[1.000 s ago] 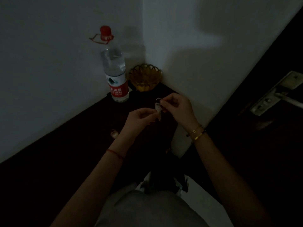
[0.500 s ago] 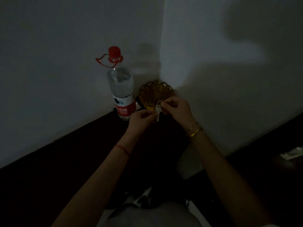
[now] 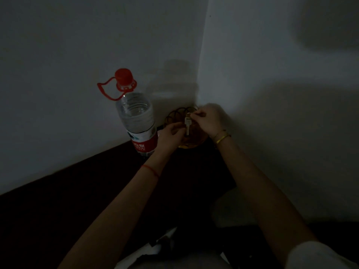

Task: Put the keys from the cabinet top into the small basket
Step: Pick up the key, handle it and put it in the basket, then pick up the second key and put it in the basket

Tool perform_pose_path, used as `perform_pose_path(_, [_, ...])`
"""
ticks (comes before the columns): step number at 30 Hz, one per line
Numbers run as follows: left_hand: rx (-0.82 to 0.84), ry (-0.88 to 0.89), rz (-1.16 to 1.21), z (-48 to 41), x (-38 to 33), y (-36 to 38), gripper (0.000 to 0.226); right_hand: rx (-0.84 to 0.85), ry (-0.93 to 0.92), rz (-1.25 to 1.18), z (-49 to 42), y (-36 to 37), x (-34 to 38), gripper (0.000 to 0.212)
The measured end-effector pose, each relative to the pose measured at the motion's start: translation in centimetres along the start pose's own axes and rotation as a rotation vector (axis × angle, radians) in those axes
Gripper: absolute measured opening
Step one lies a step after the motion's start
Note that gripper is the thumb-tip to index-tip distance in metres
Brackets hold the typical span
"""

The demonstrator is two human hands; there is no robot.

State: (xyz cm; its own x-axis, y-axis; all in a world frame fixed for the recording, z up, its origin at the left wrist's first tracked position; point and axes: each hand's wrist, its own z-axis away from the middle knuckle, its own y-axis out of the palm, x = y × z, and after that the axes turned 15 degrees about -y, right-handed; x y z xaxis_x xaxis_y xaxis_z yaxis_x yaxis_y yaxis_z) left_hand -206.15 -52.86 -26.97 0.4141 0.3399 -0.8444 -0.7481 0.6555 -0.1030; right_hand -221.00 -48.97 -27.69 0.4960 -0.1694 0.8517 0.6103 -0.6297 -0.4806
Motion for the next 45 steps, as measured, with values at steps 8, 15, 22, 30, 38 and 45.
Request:
perform_pose_path(8, [0.001, -0.07, -0.083, -1.4, -0.4, 0.2, 0.032, 0.187, 0.025, 0.202, -1.5, 1.7, -2.0, 0.029])
perform_pose_path(15, [-0.108, 0.007, -0.261, -1.3, 0.2, -1.0, 0.03, 0.24, 0.06, 0.268, -1.7, 3.1, -2.2, 0.018])
perform_pose_path(22, [-0.156, 0.115, -0.336, 0.2, 0.1, -1.5, 0.029, 0.294, -0.085, 0.446, -0.9, 2.7, -0.9, 0.022])
perform_pose_path(30, [-0.128, 0.159, -0.315, 3.3, 1.4, -3.7, 0.026, 0.103, -0.115, 0.332, 1.9, -0.1, 0.7, 0.016])
perform_pose_path(38, [-0.213, 0.195, -0.308, 7.1, 3.6, -6.4, 0.024, 0.035, -0.197, 0.187, 8.3, -0.9, 3.4, 0.012])
perform_pose_path(45, [-0.269, 0.206, -0.293, 11.0, 5.1, -8.6, 0.025, 0.065, -0.258, 0.132, 12.6, -0.2, 5.4, 0.014])
